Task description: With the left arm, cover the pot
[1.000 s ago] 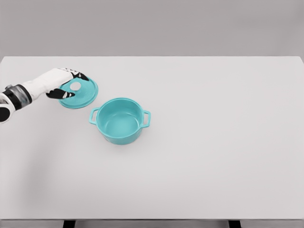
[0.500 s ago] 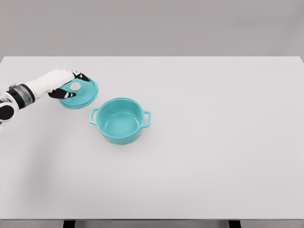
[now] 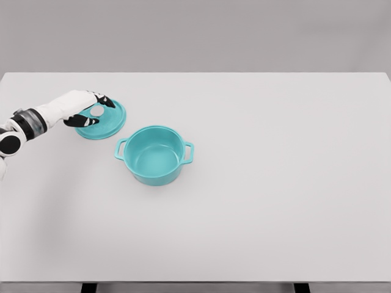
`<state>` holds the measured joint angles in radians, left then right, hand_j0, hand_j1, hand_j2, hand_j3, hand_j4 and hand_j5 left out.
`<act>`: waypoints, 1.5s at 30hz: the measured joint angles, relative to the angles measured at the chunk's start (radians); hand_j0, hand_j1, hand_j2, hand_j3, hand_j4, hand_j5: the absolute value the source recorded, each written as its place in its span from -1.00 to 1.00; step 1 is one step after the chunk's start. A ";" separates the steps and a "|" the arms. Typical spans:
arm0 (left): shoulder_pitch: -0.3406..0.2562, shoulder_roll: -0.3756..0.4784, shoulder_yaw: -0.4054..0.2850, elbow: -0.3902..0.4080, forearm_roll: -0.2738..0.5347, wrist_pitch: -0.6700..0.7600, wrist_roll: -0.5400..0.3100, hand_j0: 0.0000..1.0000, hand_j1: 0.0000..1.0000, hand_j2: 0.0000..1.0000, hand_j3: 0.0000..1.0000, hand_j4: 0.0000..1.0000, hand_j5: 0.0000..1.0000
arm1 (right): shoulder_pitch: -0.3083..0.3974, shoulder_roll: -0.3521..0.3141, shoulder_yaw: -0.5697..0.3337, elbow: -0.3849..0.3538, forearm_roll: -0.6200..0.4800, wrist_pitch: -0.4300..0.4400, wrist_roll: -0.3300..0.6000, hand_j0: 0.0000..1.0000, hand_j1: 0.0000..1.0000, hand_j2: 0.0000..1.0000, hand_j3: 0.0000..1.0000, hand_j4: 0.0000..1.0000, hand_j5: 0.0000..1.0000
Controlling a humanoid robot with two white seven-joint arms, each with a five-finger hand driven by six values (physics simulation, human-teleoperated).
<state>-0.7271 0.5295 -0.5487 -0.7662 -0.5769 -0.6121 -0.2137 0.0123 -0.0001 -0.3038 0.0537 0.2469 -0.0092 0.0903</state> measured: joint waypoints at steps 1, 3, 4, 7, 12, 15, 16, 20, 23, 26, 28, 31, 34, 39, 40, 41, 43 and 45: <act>0.000 -0.001 0.000 0.003 0.000 0.000 0.000 0.23 0.23 0.23 0.23 0.23 0.23 | 0.000 0.000 0.000 0.000 0.000 0.000 0.000 1.00 1.00 1.00 1.00 1.00 1.00; 0.000 -0.002 -0.001 0.006 0.000 0.000 0.000 0.22 0.22 0.22 0.22 0.22 0.22 | 0.000 0.000 0.000 0.000 0.000 0.000 0.000 1.00 1.00 1.00 1.00 1.00 1.00; 0.000 -0.002 -0.003 0.007 0.000 0.000 0.000 0.22 0.22 0.22 0.22 0.22 0.22 | 0.000 0.000 0.000 0.000 0.000 0.000 0.000 1.00 1.00 1.00 1.00 1.00 1.00; 0.000 -0.002 -0.005 0.008 0.000 0.000 0.000 0.16 0.16 0.16 0.16 0.16 0.16 | 0.000 0.000 0.000 0.000 0.000 0.000 0.000 1.00 1.00 1.00 1.00 1.00 1.00; -0.003 -0.002 -0.007 0.008 0.002 0.000 0.000 0.03 0.03 0.03 0.03 0.03 0.03 | 0.000 0.000 0.000 0.000 0.000 0.000 0.000 1.00 1.00 1.00 1.00 1.00 1.00; -0.003 -0.002 -0.007 0.007 0.002 0.000 0.000 0.03 0.03 0.03 0.03 0.03 0.03 | 0.000 0.000 0.000 0.000 0.000 0.000 0.000 1.00 1.00 1.00 1.00 1.00 1.00; -0.003 -0.002 -0.007 0.006 0.002 0.000 0.000 0.01 0.01 0.01 0.01 0.01 0.01 | 0.000 0.000 0.000 0.000 0.000 0.000 0.000 1.00 1.00 1.00 1.00 1.00 1.00; -0.008 -0.001 -0.007 0.004 0.003 0.000 0.000 -0.02 -0.02 -0.02 -0.02 -0.02 -0.02 | 0.000 0.000 0.000 0.000 0.000 0.000 0.000 1.00 1.00 1.00 1.00 1.00 1.00; -0.012 0.000 -0.007 -0.001 0.005 0.000 0.000 -0.02 -0.02 -0.02 -0.02 -0.02 -0.02 | 0.000 0.000 0.000 0.000 0.000 0.000 0.000 1.00 1.00 1.00 1.00 1.00 1.00; -0.012 0.005 -0.007 -0.017 0.008 0.000 0.000 -0.02 -0.02 -0.02 -0.02 -0.02 -0.02 | 0.000 0.000 0.000 0.000 0.000 0.000 0.000 1.00 1.00 1.00 1.00 1.00 1.00; -0.011 0.014 -0.007 -0.041 0.009 0.000 0.001 -0.01 -0.01 -0.01 -0.01 -0.01 -0.01 | 0.000 0.000 0.000 0.000 0.000 0.000 0.000 1.00 1.00 1.00 1.00 1.00 1.00; -0.009 0.033 -0.007 -0.081 0.012 0.000 0.004 -0.01 -0.01 -0.01 -0.01 -0.01 -0.01 | 0.000 0.000 0.000 0.000 0.000 0.000 0.000 1.00 1.00 1.00 1.00 1.00 1.00; -0.009 0.056 -0.007 -0.102 0.014 0.000 0.008 -0.01 -0.01 -0.01 -0.01 -0.01 -0.01 | 0.000 0.000 0.000 0.000 0.000 0.000 0.000 1.00 1.00 1.00 1.00 1.00 1.00; 0.006 0.112 -0.015 -0.194 0.027 0.000 0.035 -0.02 -0.02 -0.02 -0.02 -0.02 -0.02 | 0.000 0.000 0.000 0.000 0.000 0.000 0.000 1.00 1.00 1.00 1.00 1.00 1.00; 0.006 0.128 -0.029 -0.211 0.041 0.000 0.043 -0.02 -0.02 -0.02 -0.02 -0.02 -0.02 | 0.000 0.000 0.000 0.000 0.000 0.000 0.000 1.00 1.00 1.00 1.00 1.00 1.00; 0.008 0.144 -0.043 -0.231 0.056 0.000 0.049 -0.02 -0.02 -0.02 -0.02 -0.02 -0.02 | 0.000 0.000 0.000 0.000 0.000 0.000 0.000 1.00 1.00 1.00 1.00 1.00 1.00; 0.008 0.167 -0.061 -0.263 0.075 0.000 0.057 -0.02 -0.02 -0.02 -0.02 -0.02 -0.02 | 0.000 0.000 0.000 0.000 0.000 0.000 0.000 1.00 1.00 1.00 1.00 1.00 1.00; 0.008 0.181 -0.069 -0.282 0.085 0.000 0.062 -0.02 -0.02 -0.02 -0.02 -0.02 -0.02 | 0.000 0.000 0.000 0.000 0.000 0.000 0.000 1.00 1.00 1.00 1.00 1.00 1.00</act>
<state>-0.7194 0.7104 -0.6181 -1.0484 -0.4917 -0.6119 -0.1521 0.0123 -0.0001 -0.3038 0.0536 0.2469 -0.0092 0.0904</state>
